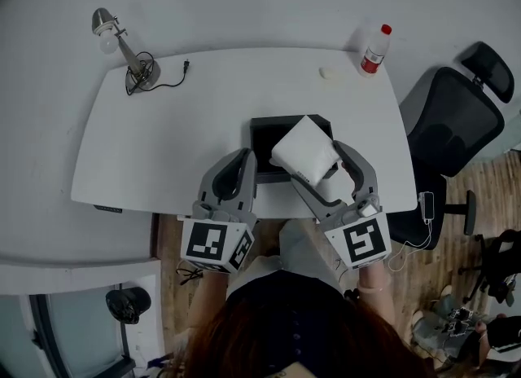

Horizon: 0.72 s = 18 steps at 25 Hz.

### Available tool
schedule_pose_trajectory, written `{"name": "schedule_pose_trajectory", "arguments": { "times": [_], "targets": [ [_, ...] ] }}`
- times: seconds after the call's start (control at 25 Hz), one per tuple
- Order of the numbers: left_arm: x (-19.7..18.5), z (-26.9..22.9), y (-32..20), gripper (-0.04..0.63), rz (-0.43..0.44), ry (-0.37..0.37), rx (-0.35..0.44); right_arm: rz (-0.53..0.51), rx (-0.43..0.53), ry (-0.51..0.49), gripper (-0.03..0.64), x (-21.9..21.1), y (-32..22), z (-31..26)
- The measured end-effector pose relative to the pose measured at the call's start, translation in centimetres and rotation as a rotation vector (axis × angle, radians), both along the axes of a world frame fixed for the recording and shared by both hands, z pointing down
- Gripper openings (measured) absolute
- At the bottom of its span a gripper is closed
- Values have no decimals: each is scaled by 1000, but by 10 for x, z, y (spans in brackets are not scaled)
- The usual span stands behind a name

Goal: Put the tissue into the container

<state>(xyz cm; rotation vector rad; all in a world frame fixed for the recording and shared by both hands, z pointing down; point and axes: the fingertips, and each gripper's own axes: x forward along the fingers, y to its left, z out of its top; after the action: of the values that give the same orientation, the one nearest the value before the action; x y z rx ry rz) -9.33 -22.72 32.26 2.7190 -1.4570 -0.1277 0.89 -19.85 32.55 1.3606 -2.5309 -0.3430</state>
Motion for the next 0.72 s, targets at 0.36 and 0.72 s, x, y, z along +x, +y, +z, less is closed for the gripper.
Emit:
{"name": "schedule_pose_trajectory", "arguments": {
  "times": [0.36, 0.72],
  "targets": [
    [9, -1, -40, 34, -49, 0, -4, -169, -81, 82, 388, -8, -26, 30],
    [11, 2, -64, 34, -115, -8, -17, -380, -139, 133, 388, -14, -40, 54]
  ]
}}
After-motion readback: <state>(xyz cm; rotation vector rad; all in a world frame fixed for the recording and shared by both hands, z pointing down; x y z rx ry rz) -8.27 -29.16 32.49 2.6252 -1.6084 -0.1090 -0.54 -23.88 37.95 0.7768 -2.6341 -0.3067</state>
